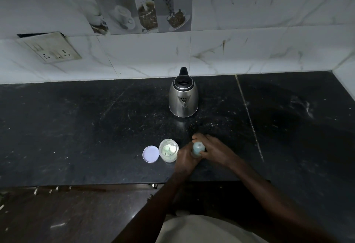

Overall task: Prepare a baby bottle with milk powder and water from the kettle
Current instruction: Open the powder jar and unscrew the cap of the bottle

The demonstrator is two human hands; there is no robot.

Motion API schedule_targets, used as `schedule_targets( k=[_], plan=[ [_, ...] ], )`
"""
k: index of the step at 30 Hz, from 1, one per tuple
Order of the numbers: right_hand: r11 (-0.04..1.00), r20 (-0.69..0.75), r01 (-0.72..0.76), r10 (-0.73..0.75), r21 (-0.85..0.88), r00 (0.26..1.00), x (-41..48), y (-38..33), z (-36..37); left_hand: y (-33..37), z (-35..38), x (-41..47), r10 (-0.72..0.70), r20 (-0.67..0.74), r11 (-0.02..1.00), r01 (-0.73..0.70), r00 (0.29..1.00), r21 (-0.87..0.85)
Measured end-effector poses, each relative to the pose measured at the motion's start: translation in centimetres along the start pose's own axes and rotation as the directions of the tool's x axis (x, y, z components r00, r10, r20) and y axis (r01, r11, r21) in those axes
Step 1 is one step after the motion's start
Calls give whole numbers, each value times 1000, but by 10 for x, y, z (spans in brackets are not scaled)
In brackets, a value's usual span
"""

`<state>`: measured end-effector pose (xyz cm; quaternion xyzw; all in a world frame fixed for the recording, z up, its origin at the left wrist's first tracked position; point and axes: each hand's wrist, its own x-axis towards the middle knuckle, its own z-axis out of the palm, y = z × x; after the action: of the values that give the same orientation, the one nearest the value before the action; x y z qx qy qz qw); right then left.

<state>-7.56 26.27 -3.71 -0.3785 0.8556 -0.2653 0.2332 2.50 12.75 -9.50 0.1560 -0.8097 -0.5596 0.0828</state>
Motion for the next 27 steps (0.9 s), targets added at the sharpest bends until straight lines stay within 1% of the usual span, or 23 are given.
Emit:
schedule_targets(
  k=[1, 2, 4, 6, 7, 9, 10, 12, 14, 16, 18, 19, 20, 21, 23, 25, 27],
  plan=[
    [1000, 18, 1, -1, -3, 1000, 1, 0, -1, 2, -1, 0, -3, 1, 1000, 3, 1000, -8],
    [999, 3, 2, -1, -39, 1000, 1, -2, 0, 2, -2, 1, 6, 2, 1000, -6, 1000, -1],
    [980, -65, 11, -24, -201, 998, 3, -9, 5, 0, -3, 2, 17, 2, 1000, -17, 1000, 20],
    [946, -79, 90, -121, -312, 990, 7, -11, 7, -1, -3, 2, -11, 4, 1000, 11, 1000, 1],
    [935, -64, 160, -189, -316, 980, 8, -9, 5, -2, -3, 2, -30, 4, 999, 30, 1000, -15],
    [921, -39, 296, -315, -254, 948, 10, -3, -1, -6, -2, 2, -58, -5, 998, 58, 998, -33],
    [918, -36, 341, -355, -202, 934, 10, 0, -5, -6, -1, 2, -68, 0, 997, 68, 998, -37],
    [917, -39, 384, -390, -112, 920, 9, 5, -11, -7, 1, 2, -69, -7, 997, 69, 998, -25],
    [923, -19, 381, -382, -50, 924, 9, 5, -15, -9, 2, 3, -81, 1, 996, 81, 997, -24],
    [925, 38, 381, -380, 3, 924, 11, 3, -19, -9, 1, 4, -101, -3, 995, 101, 995, -15],
    [923, 77, 383, -383, 18, 920, 12, 3, -22, -11, 0, 5, -104, 7, 994, 104, 995, -16],
    [939, 91, 345, -343, -4, 935, 11, 1, -25, -11, 0, 5, -102, 13, 995, 102, 995, -6],
    [961, 98, 272, -266, -50, 959, 9, 0, -26, -9, -1, 5, -99, 18, 995, 99, 995, 10],
    [975, 90, 188, -179, -117, 980, 7, -3, -26, -6, -1, 4, -83, 21, 996, 82, 996, 21],
    [961, 51, 45, -32, -274, 998, 6, -9, -23, -5, -1, 4, -63, 35, 997, 61, 997, 50],
    [949, 48, 3, 13, -315, 999, 9, -10, -21, -6, -1, 6, -82, 42, 993, 79, 996, 85],
    [950, 84, 52, -27, -308, 996, 9, -11, -23, -6, -1, 5, -96, 39, 994, 94, 995, 49]
  ],
)
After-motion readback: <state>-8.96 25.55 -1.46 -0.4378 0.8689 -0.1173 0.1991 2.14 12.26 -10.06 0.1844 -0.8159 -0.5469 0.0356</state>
